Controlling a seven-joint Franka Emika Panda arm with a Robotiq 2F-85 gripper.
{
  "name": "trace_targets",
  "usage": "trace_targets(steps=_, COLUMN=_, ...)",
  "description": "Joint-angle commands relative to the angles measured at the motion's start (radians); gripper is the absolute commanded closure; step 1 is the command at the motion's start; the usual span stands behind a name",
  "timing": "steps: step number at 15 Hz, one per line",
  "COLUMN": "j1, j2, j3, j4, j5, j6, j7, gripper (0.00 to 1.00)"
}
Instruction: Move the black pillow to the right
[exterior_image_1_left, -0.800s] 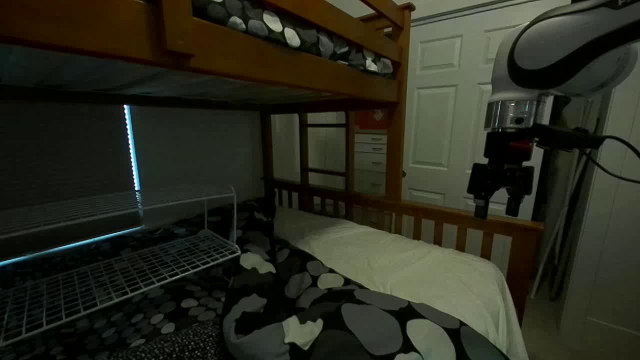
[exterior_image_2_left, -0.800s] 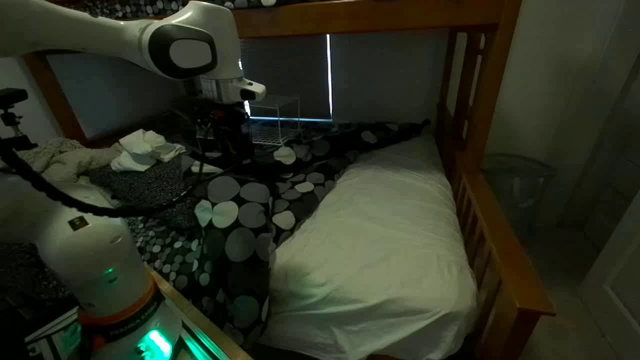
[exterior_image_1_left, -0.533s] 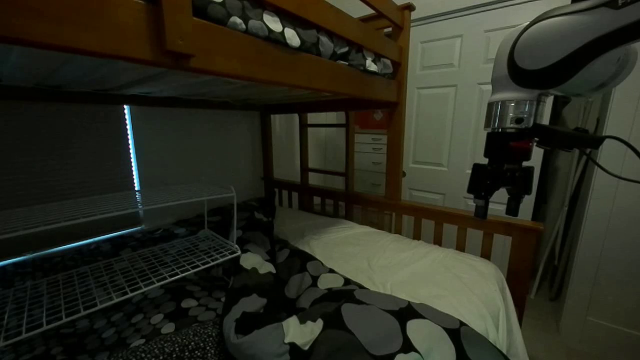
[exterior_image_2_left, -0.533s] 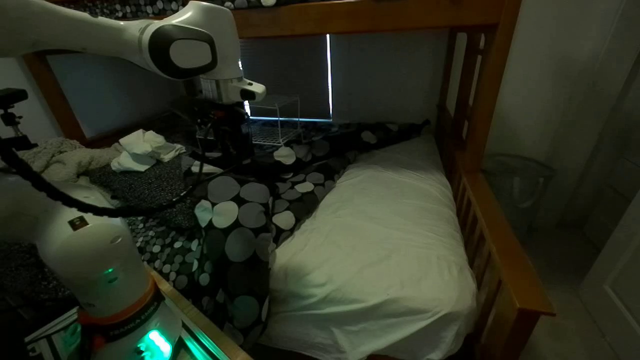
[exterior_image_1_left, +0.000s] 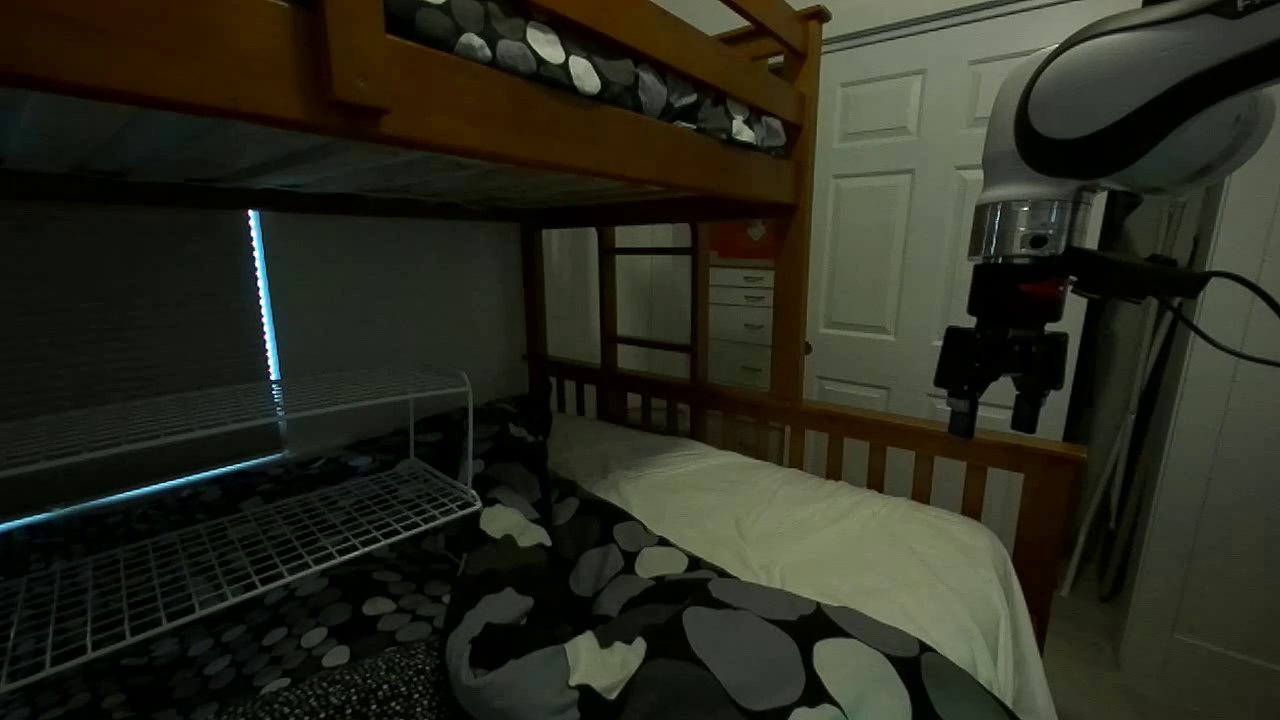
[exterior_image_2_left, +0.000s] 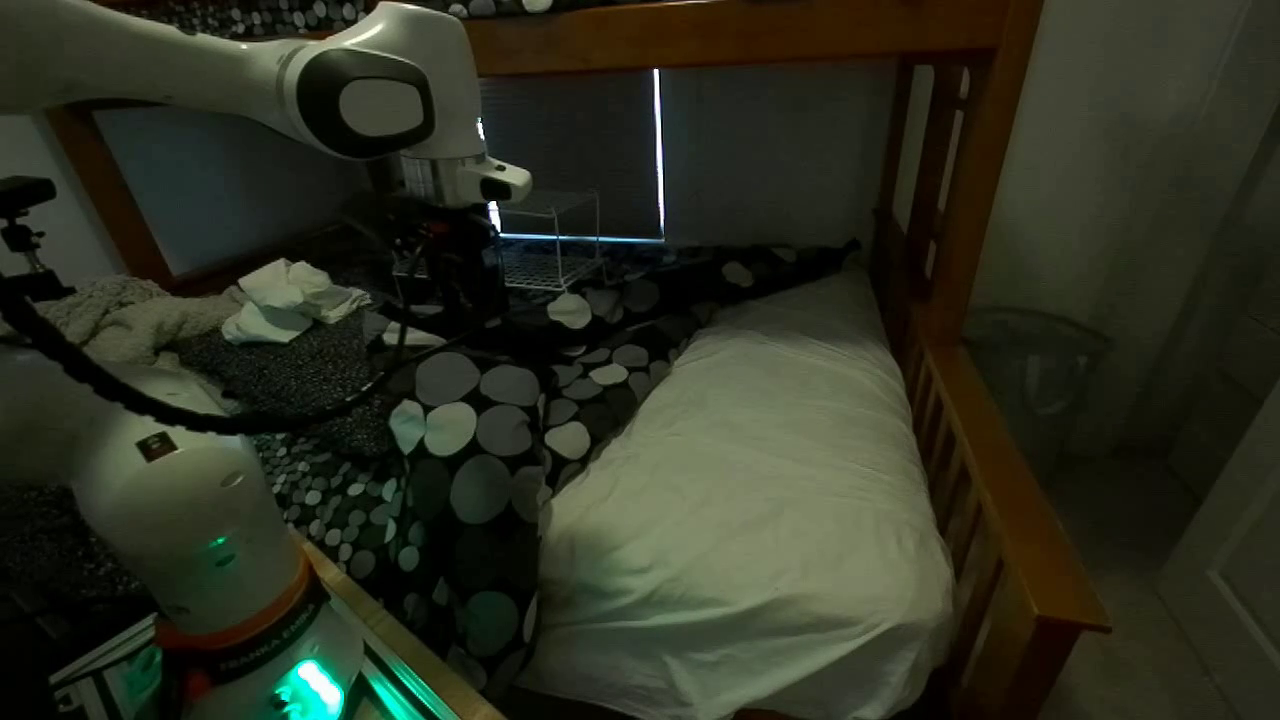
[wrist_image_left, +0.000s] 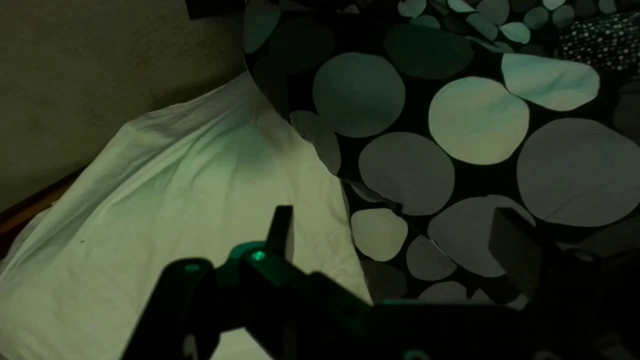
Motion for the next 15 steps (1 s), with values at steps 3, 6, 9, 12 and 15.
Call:
trace_targets(steps=3, j1=-0.005, j2=0.001, j3=0.004, j4=0.002, j5=0.003, j6=-0.002, j7=-0.003, gripper=0.00)
trace_targets(steps=6, j1=-0.005, j2=0.001, j3=0.004, j4=0.002, j5=0.003, j6=-0.002, j7=-0.003, gripper=0.00)
trace_targets(steps=9, j1=0.066, j2=0.042, j3=0.054, j4=0.069, j5=0.043, j6=0.002, j7=-0.021, gripper=0.00)
trace_targets(steps=12, j1=0.174, j2=0.091, j3=0.155, j4=0.177, j5=0.099, j6=-0.013, j7=-0.031, gripper=0.00)
trace_targets(steps=15, j1=0.274, j2=0.160, j3=0.257, j4=0.295, j5=0.149, j6=-0.012, j7=-0.034, gripper=0.00)
